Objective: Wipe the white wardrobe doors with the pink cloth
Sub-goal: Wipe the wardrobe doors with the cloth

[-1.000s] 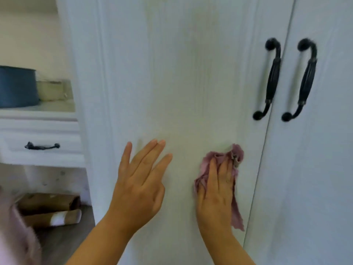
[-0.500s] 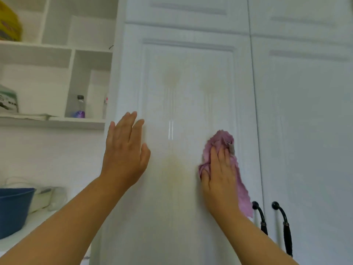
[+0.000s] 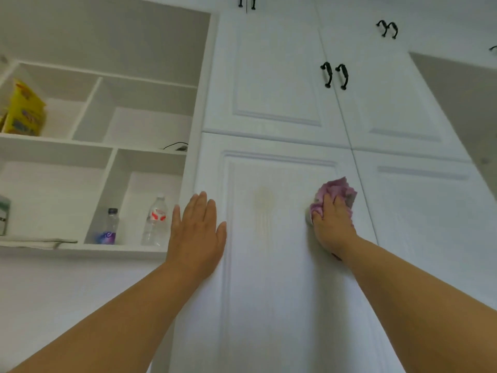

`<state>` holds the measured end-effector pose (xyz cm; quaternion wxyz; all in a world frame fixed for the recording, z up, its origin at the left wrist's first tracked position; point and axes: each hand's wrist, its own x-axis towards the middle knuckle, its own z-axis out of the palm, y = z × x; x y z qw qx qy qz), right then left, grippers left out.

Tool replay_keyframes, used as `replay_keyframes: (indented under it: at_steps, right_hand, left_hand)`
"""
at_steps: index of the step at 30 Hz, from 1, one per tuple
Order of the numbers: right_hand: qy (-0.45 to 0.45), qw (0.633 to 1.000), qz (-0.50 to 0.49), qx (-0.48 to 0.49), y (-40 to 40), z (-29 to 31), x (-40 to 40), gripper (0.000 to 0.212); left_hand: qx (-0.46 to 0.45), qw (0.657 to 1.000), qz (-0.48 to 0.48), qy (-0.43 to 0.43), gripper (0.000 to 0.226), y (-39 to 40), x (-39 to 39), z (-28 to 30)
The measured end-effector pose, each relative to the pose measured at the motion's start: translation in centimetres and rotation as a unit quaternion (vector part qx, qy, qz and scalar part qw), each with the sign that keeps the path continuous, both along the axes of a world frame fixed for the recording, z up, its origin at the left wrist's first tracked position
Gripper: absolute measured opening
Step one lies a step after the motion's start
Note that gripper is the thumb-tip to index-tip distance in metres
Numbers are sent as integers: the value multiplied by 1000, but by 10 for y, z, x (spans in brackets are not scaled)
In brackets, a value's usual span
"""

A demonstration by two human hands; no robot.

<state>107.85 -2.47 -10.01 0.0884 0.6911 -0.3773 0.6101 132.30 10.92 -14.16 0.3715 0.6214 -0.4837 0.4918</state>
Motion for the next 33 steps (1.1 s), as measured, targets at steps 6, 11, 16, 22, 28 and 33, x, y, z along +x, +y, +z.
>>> replay_keyframes:
  at_steps: [6,11,16,22,28,33]
  right_hand:
    - [65,994,-91,-15,28,52,52,59]
    - [188,966,-52,-172,65,56,140,59]
    - [225,941,-19,-253,42,64,109,61]
    - [47,982,-119,-139,3,80,51,62]
    - [170,964,-54,-197,55,122,126,59]
    - [197,949,-10,-246,55,134,135,60]
  left_hand:
    - [-67,997,-9,-25,68,-37,4,2]
    - [-154,985,0,-77,59,-52,15,1]
    - [-152,986,28,-67,62,-56,20,-1]
    - [-163,984,38,-69,61,-59,19,0]
    - [-160,983,50,-74,62,-56,20,3]
    - [-152,985,49,-60,62,-53,17,4]
